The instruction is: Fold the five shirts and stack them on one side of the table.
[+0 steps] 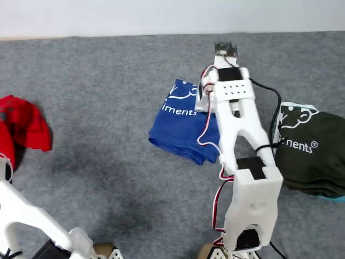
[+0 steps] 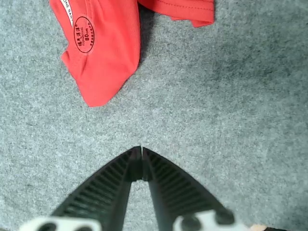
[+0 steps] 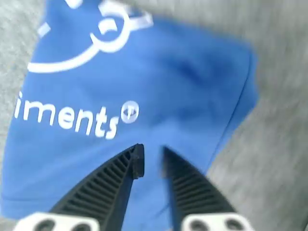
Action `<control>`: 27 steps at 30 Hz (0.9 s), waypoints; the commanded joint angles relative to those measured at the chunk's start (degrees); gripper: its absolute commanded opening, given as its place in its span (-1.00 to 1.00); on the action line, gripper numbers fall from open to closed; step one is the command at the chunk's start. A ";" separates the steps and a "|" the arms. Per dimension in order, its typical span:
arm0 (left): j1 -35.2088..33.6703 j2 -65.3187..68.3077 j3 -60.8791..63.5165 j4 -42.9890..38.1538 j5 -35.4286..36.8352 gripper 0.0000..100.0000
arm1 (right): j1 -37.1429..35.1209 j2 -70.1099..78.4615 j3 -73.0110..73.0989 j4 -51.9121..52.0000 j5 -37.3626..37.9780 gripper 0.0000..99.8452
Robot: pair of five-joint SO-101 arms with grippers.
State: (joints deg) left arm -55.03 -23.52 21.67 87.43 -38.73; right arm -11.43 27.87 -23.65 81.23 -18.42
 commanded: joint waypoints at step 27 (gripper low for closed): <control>0.00 -1.67 -0.22 1.23 0.09 -0.98 | -3.38 21.41 -9.93 -5.85 -16.09 -0.81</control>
State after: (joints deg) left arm -55.03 -23.52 21.67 88.13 -38.73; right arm -13.19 46.95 -31.21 71.74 -34.68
